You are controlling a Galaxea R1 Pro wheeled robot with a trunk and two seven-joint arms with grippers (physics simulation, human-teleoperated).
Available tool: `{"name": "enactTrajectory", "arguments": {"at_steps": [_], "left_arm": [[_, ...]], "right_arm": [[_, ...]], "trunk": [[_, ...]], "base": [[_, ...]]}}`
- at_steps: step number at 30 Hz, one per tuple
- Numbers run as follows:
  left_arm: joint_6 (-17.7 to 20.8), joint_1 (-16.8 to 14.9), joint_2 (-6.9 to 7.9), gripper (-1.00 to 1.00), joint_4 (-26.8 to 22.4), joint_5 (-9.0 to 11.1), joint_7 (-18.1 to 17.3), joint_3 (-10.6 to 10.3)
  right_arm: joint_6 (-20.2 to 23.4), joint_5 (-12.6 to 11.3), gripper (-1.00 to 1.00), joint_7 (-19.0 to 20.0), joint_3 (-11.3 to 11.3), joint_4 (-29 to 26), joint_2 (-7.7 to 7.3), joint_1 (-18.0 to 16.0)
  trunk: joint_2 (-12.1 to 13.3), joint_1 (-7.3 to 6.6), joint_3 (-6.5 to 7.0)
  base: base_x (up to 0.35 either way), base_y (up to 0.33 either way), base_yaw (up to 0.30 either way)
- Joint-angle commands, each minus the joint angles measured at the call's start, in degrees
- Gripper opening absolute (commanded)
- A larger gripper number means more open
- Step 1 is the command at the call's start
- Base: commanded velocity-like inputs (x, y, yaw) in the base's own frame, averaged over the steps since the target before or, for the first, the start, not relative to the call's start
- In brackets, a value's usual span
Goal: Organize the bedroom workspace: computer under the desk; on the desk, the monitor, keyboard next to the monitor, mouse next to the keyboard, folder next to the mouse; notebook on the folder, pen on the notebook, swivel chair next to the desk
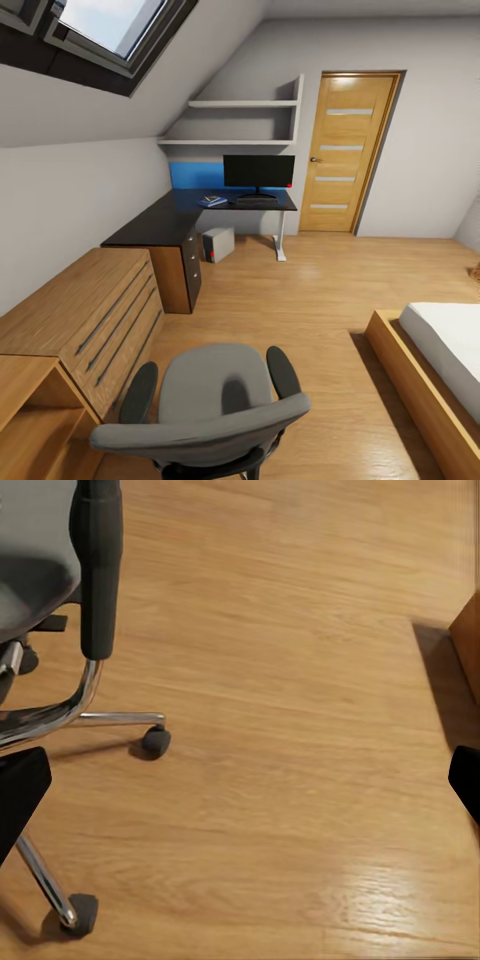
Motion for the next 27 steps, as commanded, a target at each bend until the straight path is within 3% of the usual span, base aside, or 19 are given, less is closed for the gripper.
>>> {"name": "enactTrajectory", "arguments": {"at_steps": [1,11,27], "left_arm": [[-0.1,-0.03,0.0,1.0,0.0,0.26,0.32,-0.49],[-0.18,-0.03,0.0,1.0,0.0,0.22,0.32,-0.49],[-0.17,-0.03,0.0,1.0,0.0,0.25,0.32,-0.49]], "right_arm": [[-0.12,0.58,1.0,-0.6,0.12,0.11,0.01,-0.07],[-0.12,0.58,1.0,-0.6,0.12,0.11,0.03,-0.07],[-0.12,0.59,1.0,-0.6,0.12,0.11,0.03,-0.07]], "trunk": [[-0.04,0.0,-0.01],[-0.04,0.0,0.32],[-0.04,0.0,0.37]], "base": [[0.0,0.161,-0.135],[0.0,0.259,-0.113],[0.0,0.26,-0.011]]}}
